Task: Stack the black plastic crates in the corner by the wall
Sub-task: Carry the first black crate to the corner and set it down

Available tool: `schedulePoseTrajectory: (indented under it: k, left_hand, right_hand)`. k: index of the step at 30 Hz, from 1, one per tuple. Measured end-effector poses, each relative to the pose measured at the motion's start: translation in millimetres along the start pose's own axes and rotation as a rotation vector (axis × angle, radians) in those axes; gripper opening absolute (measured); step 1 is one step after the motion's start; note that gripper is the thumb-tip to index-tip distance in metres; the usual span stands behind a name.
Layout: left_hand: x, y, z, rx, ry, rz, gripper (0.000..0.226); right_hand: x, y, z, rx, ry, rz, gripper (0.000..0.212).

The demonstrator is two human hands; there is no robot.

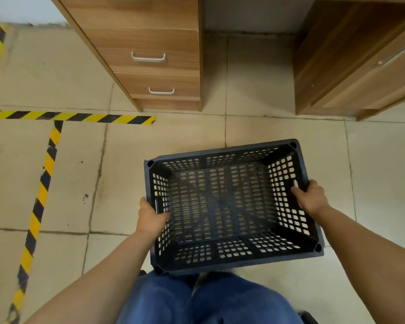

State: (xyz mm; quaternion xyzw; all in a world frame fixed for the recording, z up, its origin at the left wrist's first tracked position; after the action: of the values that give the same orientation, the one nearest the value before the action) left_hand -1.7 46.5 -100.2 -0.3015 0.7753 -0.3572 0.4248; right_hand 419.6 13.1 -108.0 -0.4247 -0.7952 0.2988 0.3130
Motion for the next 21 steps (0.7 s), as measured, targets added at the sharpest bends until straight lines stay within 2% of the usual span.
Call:
schedulePoseTrajectory:
  k: [3, 8, 12, 16, 21]
  left_hand:
    - [-7, -5, -13, 0.018, -0.029, -0.078, 0.042]
    - [-19, -34, -45, 0.033, -0.081, -0.155, 0.042]
    - [-28, -78, -76, -0.014, -0.131, -0.18, 0.038]
    - [-21, -110, -112, -0.033, -0.165, -0.188, 0.05]
    - [-71, -217, -138, -0.018, -0.26, -0.173, 0.024]
  right_hand:
    - [-11, -1, -7, 0.083, 0.243, 0.079, 0.063]
    - [1, -63, -25, 0.223, 0.492, 0.177, 0.059]
    - [6, -121, -51, 0.283, 0.561, 0.218, 0.061]
    - [11, -181, -83, 0.294, 0.624, 0.25, 0.068]
    - [24, -253, -125, 0.297, 0.659, 0.259, 0.071]
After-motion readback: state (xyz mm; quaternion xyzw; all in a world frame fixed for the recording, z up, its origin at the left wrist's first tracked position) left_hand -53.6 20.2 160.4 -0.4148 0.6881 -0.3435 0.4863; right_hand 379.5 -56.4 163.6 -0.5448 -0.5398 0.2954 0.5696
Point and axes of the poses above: each hand's wrist, its own y-axis towards the middle knuckle, its own z-axis out of the palm, x = y × z, the point moved 5 cm from there along y, towards the middle knuckle, and after that the axes turned 6 degrees about x, right-handed, at the moved point
